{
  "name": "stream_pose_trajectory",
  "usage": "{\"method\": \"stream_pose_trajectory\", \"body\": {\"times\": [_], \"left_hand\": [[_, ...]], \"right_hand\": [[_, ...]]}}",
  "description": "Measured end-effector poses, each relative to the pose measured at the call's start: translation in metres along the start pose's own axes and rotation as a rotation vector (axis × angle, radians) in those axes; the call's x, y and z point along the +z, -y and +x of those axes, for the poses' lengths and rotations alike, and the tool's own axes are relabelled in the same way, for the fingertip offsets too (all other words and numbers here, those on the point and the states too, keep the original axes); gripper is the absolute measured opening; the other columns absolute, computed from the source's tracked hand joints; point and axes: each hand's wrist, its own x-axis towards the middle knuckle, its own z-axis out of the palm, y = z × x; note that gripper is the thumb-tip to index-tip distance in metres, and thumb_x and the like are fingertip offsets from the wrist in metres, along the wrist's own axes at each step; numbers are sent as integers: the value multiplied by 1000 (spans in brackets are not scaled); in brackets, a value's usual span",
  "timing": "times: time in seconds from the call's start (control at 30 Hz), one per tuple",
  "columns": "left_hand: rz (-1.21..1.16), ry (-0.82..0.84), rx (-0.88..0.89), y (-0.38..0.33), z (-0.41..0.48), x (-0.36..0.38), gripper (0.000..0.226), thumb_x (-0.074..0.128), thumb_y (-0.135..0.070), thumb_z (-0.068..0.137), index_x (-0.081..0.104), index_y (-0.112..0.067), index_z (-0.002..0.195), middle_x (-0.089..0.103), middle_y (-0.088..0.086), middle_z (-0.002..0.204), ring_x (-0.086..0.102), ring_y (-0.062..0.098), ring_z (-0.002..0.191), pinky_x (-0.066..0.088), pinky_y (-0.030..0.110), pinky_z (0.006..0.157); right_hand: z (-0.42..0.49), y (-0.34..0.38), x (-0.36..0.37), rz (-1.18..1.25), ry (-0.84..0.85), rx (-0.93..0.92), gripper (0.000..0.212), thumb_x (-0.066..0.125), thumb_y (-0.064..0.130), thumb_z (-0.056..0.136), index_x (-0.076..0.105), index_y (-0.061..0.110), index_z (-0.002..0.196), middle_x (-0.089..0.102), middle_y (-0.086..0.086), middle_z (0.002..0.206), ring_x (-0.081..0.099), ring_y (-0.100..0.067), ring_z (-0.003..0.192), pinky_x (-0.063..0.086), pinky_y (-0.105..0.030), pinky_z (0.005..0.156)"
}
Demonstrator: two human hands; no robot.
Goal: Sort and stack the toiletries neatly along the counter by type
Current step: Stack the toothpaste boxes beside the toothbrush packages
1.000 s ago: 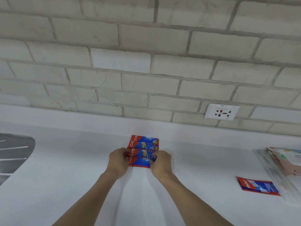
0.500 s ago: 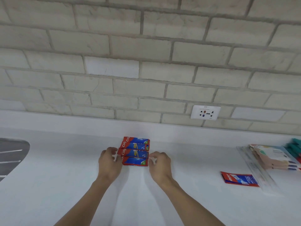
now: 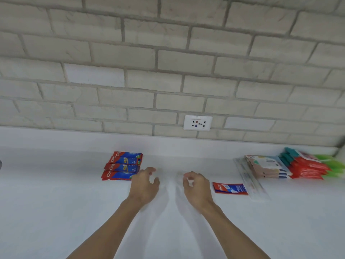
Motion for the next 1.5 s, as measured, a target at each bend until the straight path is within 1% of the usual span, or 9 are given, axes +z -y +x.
{"method": "stream_pose_trajectory", "body": {"times": [0.17,0.3,0.4,0.6,0.8,1.0,1.27,1.4,1.5], "left_hand": [[140,132,92,-40,-9,40,45,53,-31,94,48,-22,138,56,3,133,46,26,125,36,31,107],[215,247,159,-65,-16,73,52,49,-36,94,39,-26,144,51,1,138,39,28,130,35,33,108],[263,316,219,-83,-21,100,53,48,-35,95,36,-25,145,47,2,141,36,28,131,33,34,109],[181,433,137,-110,-21,145,57,50,-30,98,28,-18,149,36,8,147,30,26,137,32,35,112],[102,353,29,-124,-14,173,50,47,-31,99,38,-13,144,46,8,139,42,20,130,39,27,104],[100,267,-72,-125,-5,189,31,48,-26,99,57,-10,125,57,8,127,56,17,112,45,21,93],[85,195,-118,-108,-2,196,28,54,-21,97,60,-11,121,57,9,125,55,13,95,47,18,86],[93,134,-121,-94,-3,187,24,54,-15,95,63,-9,117,58,9,122,51,10,90,43,14,78],[108,96,-140,-83,-6,171,23,53,-8,94,65,-4,113,62,10,116,55,12,91,41,15,77]], "right_hand": [[-3,-40,-47,-110,12,22,25,56,26,96,65,17,118,62,-1,112,60,-14,101,40,-15,81],[0,-72,-76,-191,38,47,20,56,25,93,68,20,108,65,-4,107,62,-18,95,50,-26,80],[4,-95,-98,-278,51,74,26,56,26,94,65,20,117,60,-5,118,58,-23,105,48,-30,89],[19,-124,-122,-333,79,141,33,58,24,95,57,19,128,56,-10,122,53,-23,112,46,-28,94],[32,-139,-125,-302,65,182,32,55,18,97,55,15,128,55,-12,126,50,-20,117,47,-25,94],[39,-142,-123,-314,105,195,30,61,22,93,62,8,120,64,-12,121,57,-19,111,51,-29,94],[44,-148,-118,-267,111,183,31,64,19,92,63,7,120,60,-15,124,53,-19,117,50,-27,95],[42,-143,-106,-230,118,178,32,65,22,91,64,9,120,62,-10,124,53,-14,106,45,-17,84],[39,-137,-91,-183,127,180,33,67,22,90,64,9,120,61,-10,126,60,-17,109,46,-14,80]]}}
